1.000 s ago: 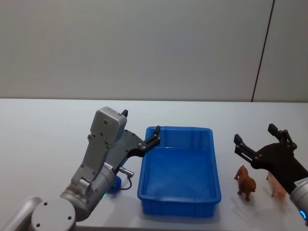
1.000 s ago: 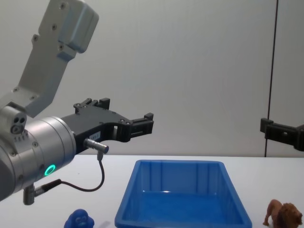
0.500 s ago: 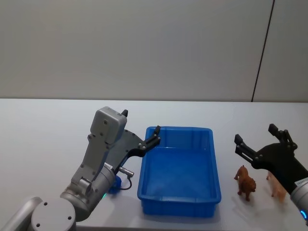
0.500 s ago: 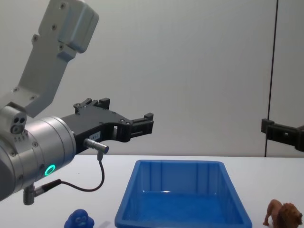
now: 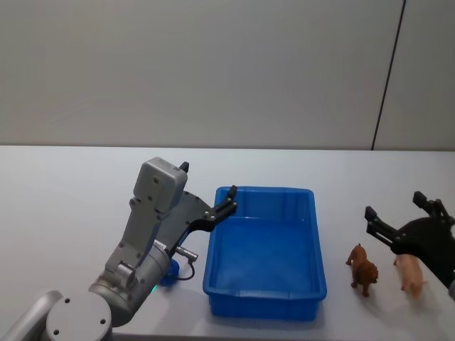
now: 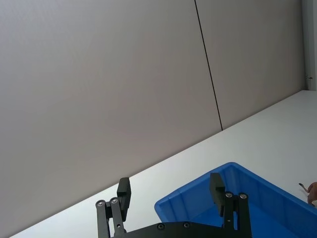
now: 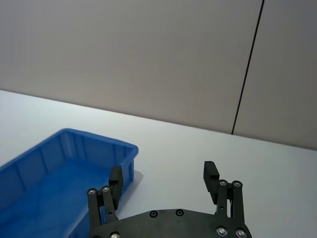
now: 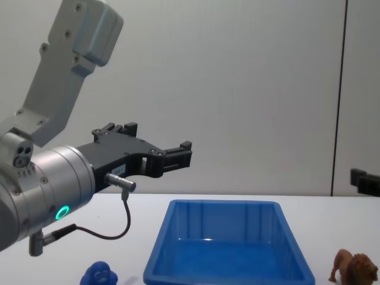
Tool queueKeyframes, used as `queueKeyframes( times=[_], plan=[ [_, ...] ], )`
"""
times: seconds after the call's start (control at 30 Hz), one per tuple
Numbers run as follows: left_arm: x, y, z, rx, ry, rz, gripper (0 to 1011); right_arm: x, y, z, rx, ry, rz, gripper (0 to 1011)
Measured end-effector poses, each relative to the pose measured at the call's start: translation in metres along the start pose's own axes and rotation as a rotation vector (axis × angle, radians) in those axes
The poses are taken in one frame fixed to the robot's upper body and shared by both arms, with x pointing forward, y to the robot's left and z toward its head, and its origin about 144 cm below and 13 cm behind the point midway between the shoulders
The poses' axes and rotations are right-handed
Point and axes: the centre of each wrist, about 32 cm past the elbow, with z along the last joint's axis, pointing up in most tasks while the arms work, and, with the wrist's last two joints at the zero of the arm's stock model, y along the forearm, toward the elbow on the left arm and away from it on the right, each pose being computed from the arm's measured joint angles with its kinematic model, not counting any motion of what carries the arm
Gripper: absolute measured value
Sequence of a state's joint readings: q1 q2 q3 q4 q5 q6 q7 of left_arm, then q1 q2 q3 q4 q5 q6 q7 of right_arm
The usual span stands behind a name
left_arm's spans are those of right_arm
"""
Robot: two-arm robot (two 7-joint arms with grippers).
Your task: Pick up the two dolls from the table and place them into the box.
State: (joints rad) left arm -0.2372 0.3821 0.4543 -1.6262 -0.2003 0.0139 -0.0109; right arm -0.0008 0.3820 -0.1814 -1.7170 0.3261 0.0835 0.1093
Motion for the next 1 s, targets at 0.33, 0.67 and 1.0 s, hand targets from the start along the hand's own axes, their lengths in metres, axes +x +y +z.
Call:
queueKeyframes(
  times=[0.33,0.67,1.0],
  plan=[
    [0.000,0.000,0.000,0.000,0.000,0.000,1002,0.023,-0.004,-0.006,-0.100,0.000,-0.016,1001],
    [0.000,0.000,0.000,0.000,0.000,0.000,1002,0.035,-0.008,-0.014,-0.197,-0.004,-0.024,1001],
    [0.000,0.000,0.000,0.000,0.000,0.000,1002,0.041,-0.011,-0.021,-0.279,-0.007,-0.028,1001]
  ],
)
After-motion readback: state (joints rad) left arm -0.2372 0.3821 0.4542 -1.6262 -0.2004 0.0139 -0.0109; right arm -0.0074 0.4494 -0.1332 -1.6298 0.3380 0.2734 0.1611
